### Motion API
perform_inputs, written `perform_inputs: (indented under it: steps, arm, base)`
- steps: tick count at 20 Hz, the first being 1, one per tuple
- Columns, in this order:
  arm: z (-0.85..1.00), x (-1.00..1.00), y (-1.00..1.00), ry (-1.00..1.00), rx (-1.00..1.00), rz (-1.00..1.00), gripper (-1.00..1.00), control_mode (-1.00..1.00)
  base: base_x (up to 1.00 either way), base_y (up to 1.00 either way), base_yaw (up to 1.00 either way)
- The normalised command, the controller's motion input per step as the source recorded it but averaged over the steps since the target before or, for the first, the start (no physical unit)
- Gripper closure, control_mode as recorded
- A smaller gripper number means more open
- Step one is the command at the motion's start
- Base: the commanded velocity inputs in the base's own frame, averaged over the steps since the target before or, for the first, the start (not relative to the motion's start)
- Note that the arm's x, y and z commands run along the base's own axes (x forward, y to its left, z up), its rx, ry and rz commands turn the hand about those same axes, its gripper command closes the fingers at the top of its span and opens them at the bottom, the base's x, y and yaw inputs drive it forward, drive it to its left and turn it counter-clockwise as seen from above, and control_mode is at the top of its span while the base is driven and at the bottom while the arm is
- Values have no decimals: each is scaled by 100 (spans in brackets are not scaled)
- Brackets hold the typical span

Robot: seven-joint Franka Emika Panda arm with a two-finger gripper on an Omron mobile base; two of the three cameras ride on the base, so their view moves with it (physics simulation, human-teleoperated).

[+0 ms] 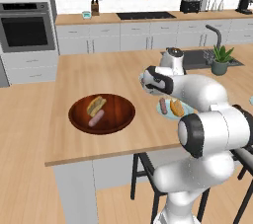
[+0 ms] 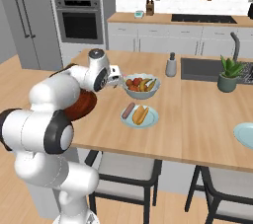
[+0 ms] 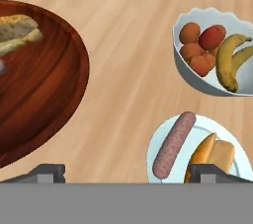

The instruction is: Place one bun and one sausage from the bowl on each plate.

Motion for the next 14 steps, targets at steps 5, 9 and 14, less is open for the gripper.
perform_inputs:
  steps: [5, 9, 14]
  arm:
    - [-3, -60, 95, 21, -12, -3, -100, -100]
    - [0, -61, 55, 14, 16, -30, -100, -100]
    - [0, -61, 37, -5, 24, -44, -100, -100]
  base:
    - [0, 0, 0]
    - [0, 0, 0]
    - [0, 0, 0]
